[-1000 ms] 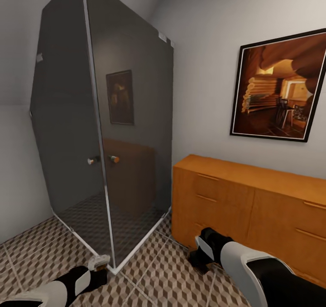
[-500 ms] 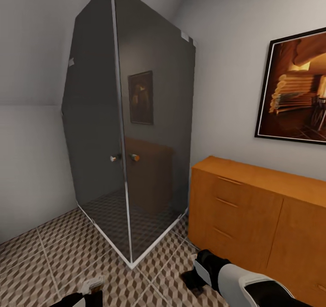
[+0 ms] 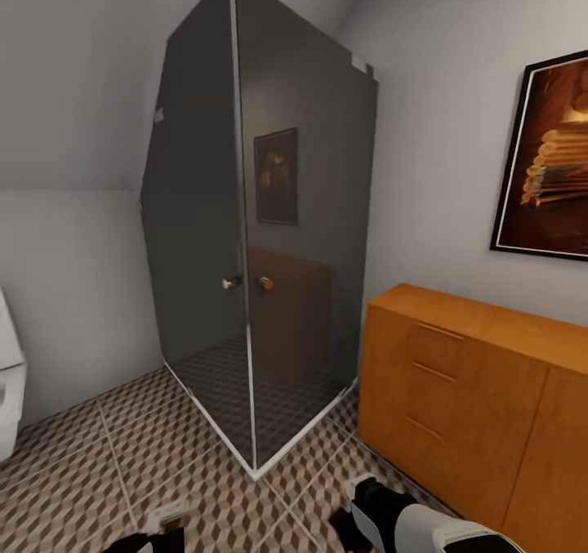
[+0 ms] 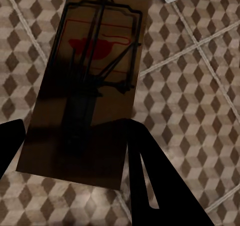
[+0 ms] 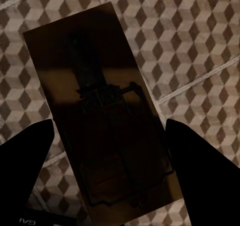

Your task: Take the four mousetraps from the cabinet in the bathroom and place them on the bathroom floor. Make sure all four end up on the same floor surface, and ensure that at least two of them are either under or directly next to the same bathroom sink.

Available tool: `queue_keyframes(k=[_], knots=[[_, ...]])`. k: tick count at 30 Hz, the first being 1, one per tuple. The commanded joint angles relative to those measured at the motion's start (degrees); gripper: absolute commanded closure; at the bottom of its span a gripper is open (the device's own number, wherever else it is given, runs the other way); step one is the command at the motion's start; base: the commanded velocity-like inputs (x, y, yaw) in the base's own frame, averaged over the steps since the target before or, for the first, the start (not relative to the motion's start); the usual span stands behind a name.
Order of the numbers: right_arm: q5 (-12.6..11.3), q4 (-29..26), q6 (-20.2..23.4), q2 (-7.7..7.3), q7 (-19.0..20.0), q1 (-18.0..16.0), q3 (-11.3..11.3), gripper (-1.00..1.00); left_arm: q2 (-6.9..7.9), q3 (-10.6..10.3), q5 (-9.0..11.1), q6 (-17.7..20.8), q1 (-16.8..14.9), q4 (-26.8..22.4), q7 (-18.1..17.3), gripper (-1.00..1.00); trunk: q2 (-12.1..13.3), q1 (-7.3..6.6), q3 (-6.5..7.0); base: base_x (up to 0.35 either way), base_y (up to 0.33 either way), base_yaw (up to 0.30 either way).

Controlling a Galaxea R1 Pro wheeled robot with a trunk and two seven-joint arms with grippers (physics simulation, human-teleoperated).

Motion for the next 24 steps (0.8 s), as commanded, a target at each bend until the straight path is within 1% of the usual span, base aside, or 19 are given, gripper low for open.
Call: queue_keyframes(k=[1, 24], knots=[[0.08, 0.06, 0.13, 0.02, -0.03, -0.05, 0.42, 1.00, 0.02, -0.34, 0.36, 0.23, -0.04, -0.02, -0.20, 1.00, -0.04, 0.00, -0.07, 0.000, 0.000, 0.221], [0.33, 0.06, -0.37, 0.02, -0.37, 0.00, 0.41, 1.00, -0.06, -0.34, 0.36, 0.10, -0.03, -0.02, -0.20, 1.00, -0.04, 0.00, -0.07, 0.000, 0.000, 0.273]])
